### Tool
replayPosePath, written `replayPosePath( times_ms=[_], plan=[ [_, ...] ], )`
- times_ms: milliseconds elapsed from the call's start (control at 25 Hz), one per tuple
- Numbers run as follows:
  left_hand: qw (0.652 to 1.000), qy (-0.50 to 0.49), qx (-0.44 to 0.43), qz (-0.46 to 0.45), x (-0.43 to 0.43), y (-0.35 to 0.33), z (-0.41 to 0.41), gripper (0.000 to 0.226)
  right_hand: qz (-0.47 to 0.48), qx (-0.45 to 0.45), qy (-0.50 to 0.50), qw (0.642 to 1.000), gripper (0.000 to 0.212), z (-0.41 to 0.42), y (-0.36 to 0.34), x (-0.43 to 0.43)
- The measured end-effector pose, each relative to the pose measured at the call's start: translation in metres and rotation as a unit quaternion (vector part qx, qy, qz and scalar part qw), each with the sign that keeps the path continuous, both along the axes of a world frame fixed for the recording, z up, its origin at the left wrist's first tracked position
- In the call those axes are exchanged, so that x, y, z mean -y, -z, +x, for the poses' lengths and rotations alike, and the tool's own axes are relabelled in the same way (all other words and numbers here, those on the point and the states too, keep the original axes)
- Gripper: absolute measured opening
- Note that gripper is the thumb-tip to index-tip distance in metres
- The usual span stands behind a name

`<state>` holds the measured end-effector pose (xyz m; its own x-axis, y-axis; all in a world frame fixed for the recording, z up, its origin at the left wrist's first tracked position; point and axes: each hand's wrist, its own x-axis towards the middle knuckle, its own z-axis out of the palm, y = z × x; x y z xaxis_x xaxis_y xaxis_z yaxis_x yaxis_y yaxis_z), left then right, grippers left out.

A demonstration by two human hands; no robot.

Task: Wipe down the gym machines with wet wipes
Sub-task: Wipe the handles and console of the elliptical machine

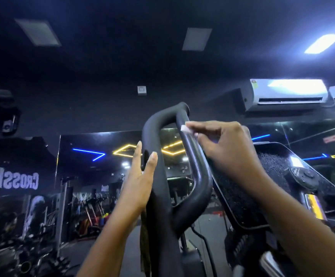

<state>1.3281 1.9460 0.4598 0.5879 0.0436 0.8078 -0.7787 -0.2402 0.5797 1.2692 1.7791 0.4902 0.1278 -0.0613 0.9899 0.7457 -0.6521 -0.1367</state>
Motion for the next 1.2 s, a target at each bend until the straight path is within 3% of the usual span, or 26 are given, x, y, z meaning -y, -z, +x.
replayPosePath(
  times_ms=[200, 360, 720, 840, 1080, 1200],
  plan=[
    [0.996, -0.091, -0.008, 0.025, 0.004, -0.069, 0.039, 0.065, 0.031, -0.004, 0.068, 0.997, 0.025, 0.065, -0.083, 0.004],
    [0.996, -0.083, -0.025, 0.021, 0.004, -0.082, 0.063, 0.071, 0.09, -0.027, 0.08, 0.992, 0.027, 0.11, -0.128, 0.006],
    [1.0, -0.022, 0.0, -0.017, 0.002, -0.082, 0.076, 0.084, -0.038, 0.03, 0.253, 0.966, 0.031, 0.139, -0.125, -0.03],
    [0.999, -0.024, 0.0, -0.027, 0.002, -0.083, 0.08, 0.095, -0.056, 0.046, 0.213, 0.974, 0.029, 0.131, -0.123, -0.038],
    [0.999, -0.023, 0.026, -0.038, 0.006, -0.082, 0.075, 0.076, -0.155, 0.08, 0.075, 0.982, 0.026, 0.111, -0.095, -0.039],
    [0.999, -0.011, 0.006, -0.035, 0.003, -0.081, 0.078, 0.089, -0.06, 0.076, 0.127, 0.987, 0.03, 0.122, -0.129, -0.013]
  ],
)
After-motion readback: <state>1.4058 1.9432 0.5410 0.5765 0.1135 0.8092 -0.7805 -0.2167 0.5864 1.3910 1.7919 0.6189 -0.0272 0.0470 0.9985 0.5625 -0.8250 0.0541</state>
